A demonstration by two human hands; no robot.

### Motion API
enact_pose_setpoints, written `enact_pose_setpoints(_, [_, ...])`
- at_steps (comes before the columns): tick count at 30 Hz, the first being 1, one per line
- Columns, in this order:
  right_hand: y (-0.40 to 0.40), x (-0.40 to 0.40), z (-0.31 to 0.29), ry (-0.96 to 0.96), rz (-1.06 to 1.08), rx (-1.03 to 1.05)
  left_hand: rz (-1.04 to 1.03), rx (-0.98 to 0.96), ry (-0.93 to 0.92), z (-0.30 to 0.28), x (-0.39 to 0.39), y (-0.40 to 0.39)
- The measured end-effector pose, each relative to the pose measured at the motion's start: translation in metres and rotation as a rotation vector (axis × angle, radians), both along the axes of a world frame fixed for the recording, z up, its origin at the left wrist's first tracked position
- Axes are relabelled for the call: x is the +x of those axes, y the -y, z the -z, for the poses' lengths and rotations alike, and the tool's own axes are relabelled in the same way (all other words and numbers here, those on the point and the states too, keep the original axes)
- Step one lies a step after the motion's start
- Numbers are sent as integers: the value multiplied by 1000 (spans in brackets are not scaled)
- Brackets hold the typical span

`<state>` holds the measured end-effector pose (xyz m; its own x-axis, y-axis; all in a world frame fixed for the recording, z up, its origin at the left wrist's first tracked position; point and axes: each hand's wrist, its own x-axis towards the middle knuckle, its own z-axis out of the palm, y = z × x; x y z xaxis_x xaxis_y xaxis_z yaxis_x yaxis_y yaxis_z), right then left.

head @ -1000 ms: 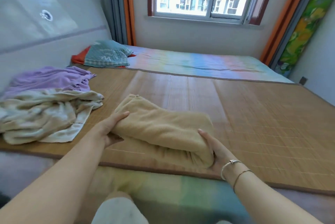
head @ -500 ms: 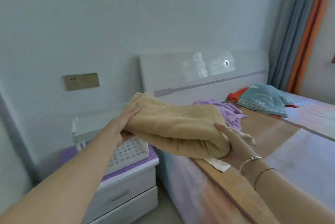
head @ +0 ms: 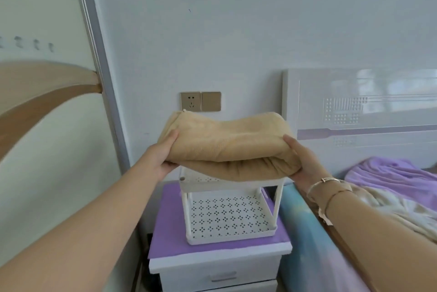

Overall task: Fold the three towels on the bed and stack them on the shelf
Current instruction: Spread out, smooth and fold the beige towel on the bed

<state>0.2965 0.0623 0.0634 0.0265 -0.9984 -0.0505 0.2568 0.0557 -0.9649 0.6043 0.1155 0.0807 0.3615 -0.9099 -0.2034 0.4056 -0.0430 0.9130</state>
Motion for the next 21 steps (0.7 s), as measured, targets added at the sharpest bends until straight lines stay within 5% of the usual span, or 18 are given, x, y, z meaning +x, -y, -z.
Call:
enact_pose_setpoints(5, [63,-8,13,-92,95,-22,-27,79,324,38,-6,54])
enact_pose_setpoints(9, [83,-5,39,-636,121,-57,-74,314,843,89,4,71])
enact_pose_setpoints(11, [91,1,53,-702,64,-56,-149,381,1023,104,7,72])
enact_pose_setpoints(18, [92,15,51,-575,59,-107,-349,126,1046,96,8,83])
enact_pose_setpoints(21, [94,18,54,-745,-5,-98,-347,268,1137,103,13,80])
